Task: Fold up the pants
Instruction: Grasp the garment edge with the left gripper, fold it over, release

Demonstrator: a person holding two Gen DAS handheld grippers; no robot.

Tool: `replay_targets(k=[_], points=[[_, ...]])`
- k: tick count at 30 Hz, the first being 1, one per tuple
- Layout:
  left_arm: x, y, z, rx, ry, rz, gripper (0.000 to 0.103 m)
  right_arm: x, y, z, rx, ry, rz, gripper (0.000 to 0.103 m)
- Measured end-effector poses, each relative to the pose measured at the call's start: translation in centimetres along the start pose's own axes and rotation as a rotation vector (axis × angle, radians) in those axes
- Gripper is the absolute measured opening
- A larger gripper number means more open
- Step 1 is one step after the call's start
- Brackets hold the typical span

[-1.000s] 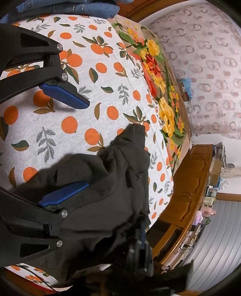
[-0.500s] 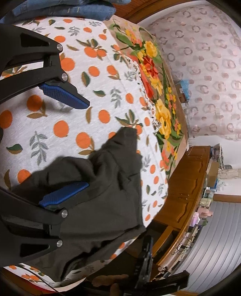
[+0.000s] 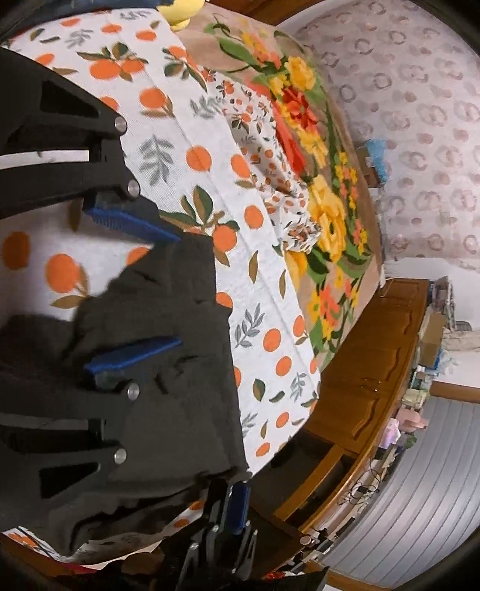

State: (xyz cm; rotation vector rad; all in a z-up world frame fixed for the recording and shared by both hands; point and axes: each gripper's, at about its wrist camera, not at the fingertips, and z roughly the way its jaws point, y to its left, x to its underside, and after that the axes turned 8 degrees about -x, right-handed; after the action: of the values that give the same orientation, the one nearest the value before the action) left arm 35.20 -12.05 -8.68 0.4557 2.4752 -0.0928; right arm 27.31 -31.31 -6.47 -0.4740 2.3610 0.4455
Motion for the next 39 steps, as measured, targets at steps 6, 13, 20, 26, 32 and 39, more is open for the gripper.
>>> replay_targets(k=[6, 13, 20, 26, 32, 39], points=[[-0.2, -0.7, 0.4, -0.001, -0.010, 0.044, 0.025, -0.5, -1.4, 0.1, 0.012, 0.018, 0.001, 0.035], [-0.7, 0.7, -2.0, -0.019, -0.100, -0.015, 0.005, -0.3, -2.0, -0.7, 0.052, -0.023, -0.012, 0.008], [-1.2, 2.9, -2.7, -0.063, -0.106, -0.048, 0.005, 0.1, -1.4, -0.6, 0.084, -0.039, 0.008, 0.007], [-0.8, 1.6, -2.0, -0.025, -0.070, -0.014, 0.034, 0.0, -1.1, -1.0, 0.079, -0.049, 0.025, 0.011], [-0.6, -0.2, -1.4, 0.024, -0.075, 0.025, 0.044, 0.4, 0.0, -2.0, 0.075, -0.054, 0.009, 0.028], [-0.3, -1.4, 0.5, 0.048, -0.025, 0.079, 0.015, 1.9, 1.6, -2.7, 0.000, -0.035, 0.016, 0.033]])
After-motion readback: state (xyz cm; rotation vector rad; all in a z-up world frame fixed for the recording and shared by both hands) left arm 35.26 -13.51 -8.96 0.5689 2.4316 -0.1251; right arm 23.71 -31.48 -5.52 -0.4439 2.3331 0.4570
